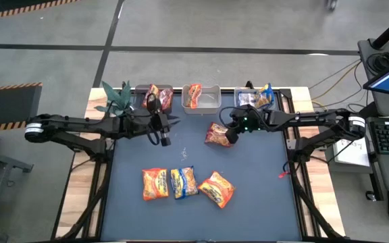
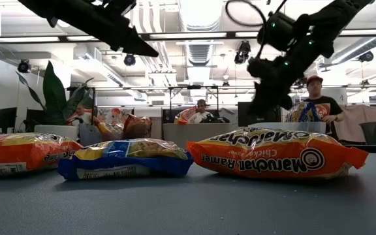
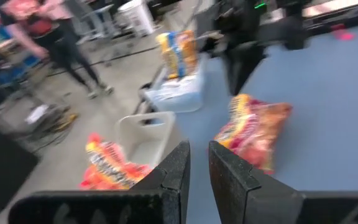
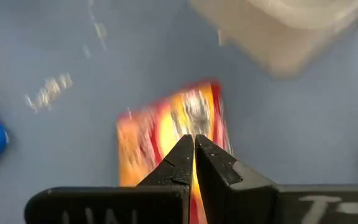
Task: Sort Maruchan noodles
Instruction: Put the red noodle pack into the transparent black bin Put the blue noodle pack into the transparent white bin
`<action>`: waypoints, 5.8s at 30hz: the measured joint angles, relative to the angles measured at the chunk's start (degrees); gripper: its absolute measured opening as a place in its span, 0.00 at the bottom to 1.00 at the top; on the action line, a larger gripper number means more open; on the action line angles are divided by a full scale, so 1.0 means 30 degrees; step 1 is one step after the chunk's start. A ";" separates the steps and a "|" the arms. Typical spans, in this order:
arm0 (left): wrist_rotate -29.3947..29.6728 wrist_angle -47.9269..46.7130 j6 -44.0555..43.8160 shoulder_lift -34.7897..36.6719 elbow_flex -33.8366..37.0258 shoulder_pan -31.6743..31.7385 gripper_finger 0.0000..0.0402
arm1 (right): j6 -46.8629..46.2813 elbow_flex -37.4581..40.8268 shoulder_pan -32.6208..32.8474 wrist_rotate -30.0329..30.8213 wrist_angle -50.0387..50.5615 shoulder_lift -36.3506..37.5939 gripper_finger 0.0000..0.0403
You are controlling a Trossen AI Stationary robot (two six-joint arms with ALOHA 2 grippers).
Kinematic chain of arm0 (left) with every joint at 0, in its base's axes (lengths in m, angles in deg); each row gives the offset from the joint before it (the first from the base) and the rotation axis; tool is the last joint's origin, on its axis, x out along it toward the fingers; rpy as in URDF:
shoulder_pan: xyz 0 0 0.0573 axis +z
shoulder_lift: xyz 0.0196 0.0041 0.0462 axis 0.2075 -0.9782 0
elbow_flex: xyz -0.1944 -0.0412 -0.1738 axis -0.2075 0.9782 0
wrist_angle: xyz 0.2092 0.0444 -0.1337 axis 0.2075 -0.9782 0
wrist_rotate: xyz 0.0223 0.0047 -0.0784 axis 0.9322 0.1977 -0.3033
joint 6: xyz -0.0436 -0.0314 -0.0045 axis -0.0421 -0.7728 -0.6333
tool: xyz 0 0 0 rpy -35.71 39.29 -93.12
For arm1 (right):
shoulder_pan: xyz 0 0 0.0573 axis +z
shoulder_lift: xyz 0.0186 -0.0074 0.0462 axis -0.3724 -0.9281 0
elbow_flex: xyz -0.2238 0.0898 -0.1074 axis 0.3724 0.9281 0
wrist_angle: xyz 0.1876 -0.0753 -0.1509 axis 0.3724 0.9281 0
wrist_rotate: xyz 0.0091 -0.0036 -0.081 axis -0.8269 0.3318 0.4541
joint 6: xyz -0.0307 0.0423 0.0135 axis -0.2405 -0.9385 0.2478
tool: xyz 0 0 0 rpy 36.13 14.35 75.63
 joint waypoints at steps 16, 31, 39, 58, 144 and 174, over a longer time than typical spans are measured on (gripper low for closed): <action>-0.5758 0.3750 -0.5090 -0.5130 0.0015 -0.0026 0.10 | 0.0383 0.2247 0.2303 0.1517 -0.3266 -0.0044 0.02; -0.6939 0.7386 -0.9974 -0.8073 -0.0007 0.0000 0.18 | 0.0398 0.5184 0.2300 0.2745 -0.4690 -0.0385 0.02; -0.4638 0.8348 -1.2029 -0.9400 -0.0200 0.0000 0.38 | 0.0349 0.6484 0.2305 0.3513 -0.6360 -0.0382 0.02; -0.4098 0.8286 -1.7983 -1.2969 -0.2816 0.0719 0.67 | 0.0993 0.7937 0.2290 0.3979 -0.9049 -0.0378 0.02; -0.9641 1.1493 -2.1415 -1.9715 -0.7074 0.1945 0.23 | -0.0275 0.8039 0.2283 0.4460 -1.2304 -0.2826 0.16; -0.9798 0.6810 -1.3843 -1.6279 -0.6841 0.1836 0.22 | -0.0822 0.7981 0.2312 0.4326 -0.9261 0.6957 0.47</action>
